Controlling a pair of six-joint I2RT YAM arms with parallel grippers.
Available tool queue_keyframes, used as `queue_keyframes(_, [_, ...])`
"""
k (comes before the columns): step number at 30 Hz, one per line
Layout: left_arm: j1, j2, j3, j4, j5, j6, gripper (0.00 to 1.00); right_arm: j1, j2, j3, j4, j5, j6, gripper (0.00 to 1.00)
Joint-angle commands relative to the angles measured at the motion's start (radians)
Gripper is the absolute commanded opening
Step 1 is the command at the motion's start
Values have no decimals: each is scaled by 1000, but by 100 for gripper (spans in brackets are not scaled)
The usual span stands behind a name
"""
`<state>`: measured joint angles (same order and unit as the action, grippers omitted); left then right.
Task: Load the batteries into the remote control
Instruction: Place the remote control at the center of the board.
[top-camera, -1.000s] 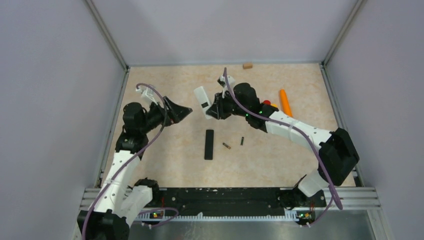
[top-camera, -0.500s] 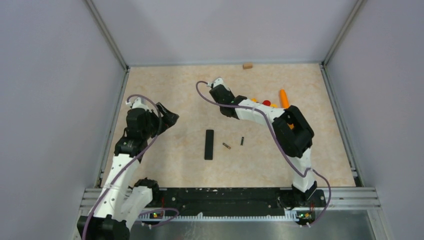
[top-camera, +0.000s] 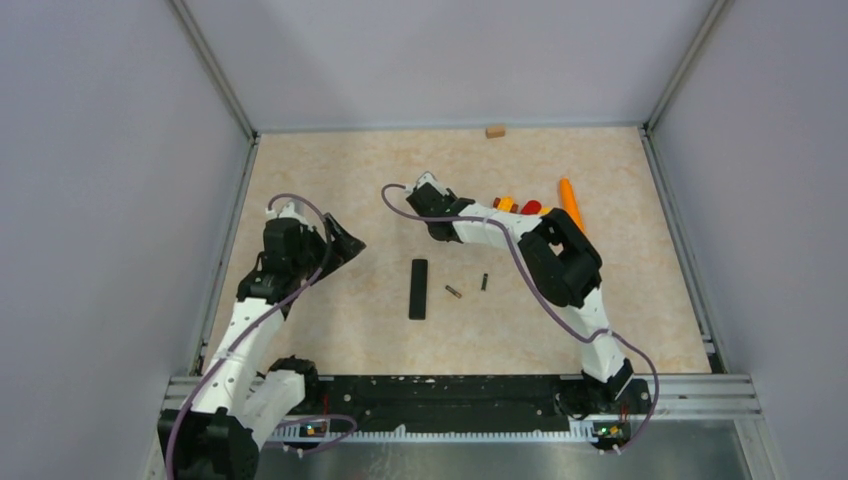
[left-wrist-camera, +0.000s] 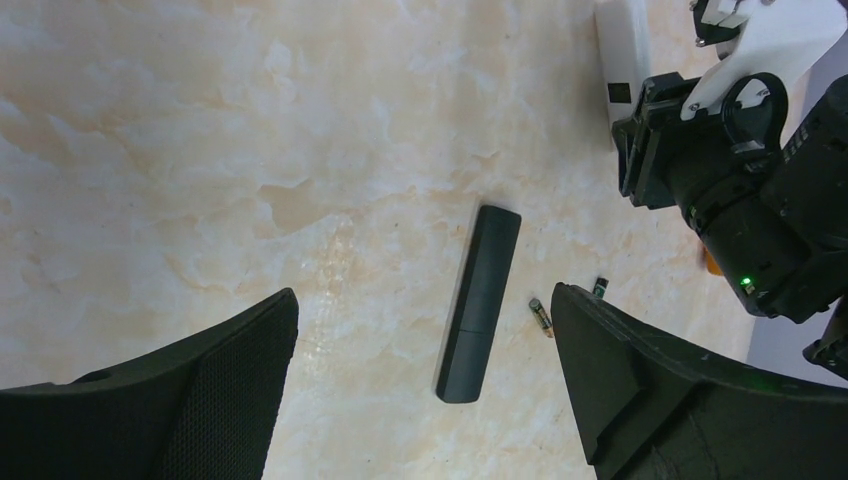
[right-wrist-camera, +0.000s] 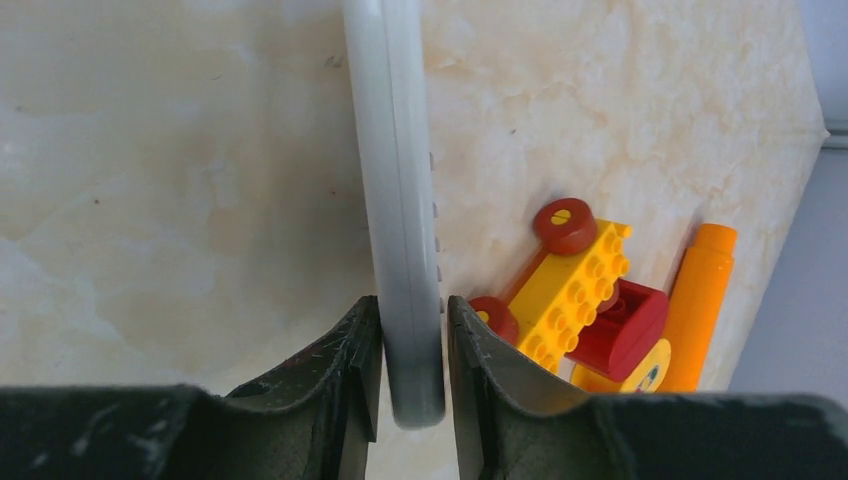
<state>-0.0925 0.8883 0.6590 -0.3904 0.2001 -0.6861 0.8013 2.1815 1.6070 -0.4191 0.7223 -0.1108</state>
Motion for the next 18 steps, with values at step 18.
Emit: queue_keyframes(18, [-153, 85, -50, 95, 34, 49, 99, -25, -424, -229, 48, -564, 383, 56])
